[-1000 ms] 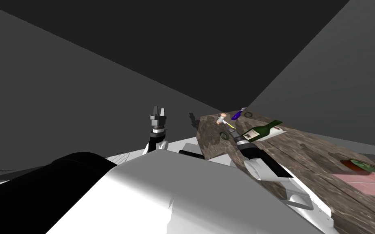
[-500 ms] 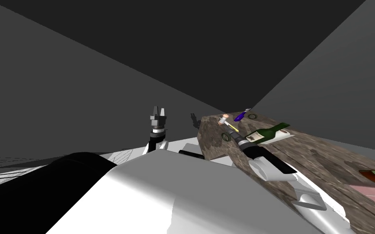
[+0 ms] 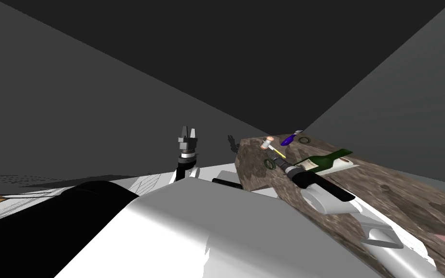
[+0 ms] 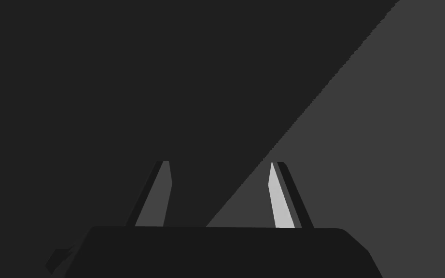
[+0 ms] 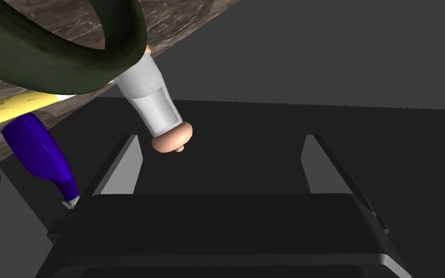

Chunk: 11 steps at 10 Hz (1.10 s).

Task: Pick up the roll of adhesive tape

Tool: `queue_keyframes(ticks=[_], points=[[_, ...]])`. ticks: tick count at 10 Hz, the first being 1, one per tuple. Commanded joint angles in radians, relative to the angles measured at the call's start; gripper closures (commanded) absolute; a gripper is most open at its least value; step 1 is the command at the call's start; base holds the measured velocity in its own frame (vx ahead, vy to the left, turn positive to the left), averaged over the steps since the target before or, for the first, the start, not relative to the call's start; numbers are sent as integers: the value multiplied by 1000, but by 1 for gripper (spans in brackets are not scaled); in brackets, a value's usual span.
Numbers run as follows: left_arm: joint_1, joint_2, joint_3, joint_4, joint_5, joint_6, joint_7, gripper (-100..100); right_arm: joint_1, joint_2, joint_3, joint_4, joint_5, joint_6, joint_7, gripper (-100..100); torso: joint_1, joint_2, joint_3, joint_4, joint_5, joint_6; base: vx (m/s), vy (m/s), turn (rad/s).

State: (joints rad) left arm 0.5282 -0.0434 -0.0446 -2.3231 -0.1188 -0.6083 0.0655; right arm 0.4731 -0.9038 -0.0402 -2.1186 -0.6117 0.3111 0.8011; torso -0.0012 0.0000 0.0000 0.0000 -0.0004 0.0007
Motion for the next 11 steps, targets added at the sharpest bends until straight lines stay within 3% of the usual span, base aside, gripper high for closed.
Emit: queue_keyframes(ticks=[1,2,3,4,5,6,7,8,9,10,11], points=[[0,0,0,0,0,0,0,0,-4,-48,2,9,-33,50,37,-100,0,0,0,0,0,0,-7,-17,126],[0,0,0,0,0,0,0,0,-4,-48,2,9,-33,60,37,-100,0,0,0,0,0,-1,-5,-17,54],[0,0,0,0,0,0,0,0,-8,-93,3,16,-63,96,67,-100,0,0,0,0,0,0,-7,-16,86],[0,0,0,0,0,0,0,0,-8,-93,3,16,-63,107,67,-100,0,0,0,0,0,0,-5,-14,69],[0,0,0,0,0,0,0,0,-11,-137,4,22,-93,146,96,-100,0,0,0,0,0,0,-11,-9,126],[0,0,0,0,0,0,0,0,-11,-137,4,22,-93,153,96,-100,1,0,0,0,0,0,-9,-11,55],[0,0,0,0,0,0,0,0,-14,-178,6,27,-122,191,124,-100,1,0,0,0,0,0,-11,-7,102],[0,0,0,0,0,0,0,0,-14,-180,6,27,-122,197,124,-100,1,0,0,0,0,0,-10,-7,69],[0,0,0,0,0,0,0,0,-17,-221,8,32,-150,237,150,-100,1,0,0,0,0,0,-15,-2,108],[0,0,0,0,0,0,0,0,-17,-221,8,32,-150,240,150,-100,1,0,0,0,0,0,-13,-3,63],[0,0,0,0,0,0,0,0,-20,-260,12,37,-177,281,175,-100,1,0,0,0,0,0,-16,3,129]])
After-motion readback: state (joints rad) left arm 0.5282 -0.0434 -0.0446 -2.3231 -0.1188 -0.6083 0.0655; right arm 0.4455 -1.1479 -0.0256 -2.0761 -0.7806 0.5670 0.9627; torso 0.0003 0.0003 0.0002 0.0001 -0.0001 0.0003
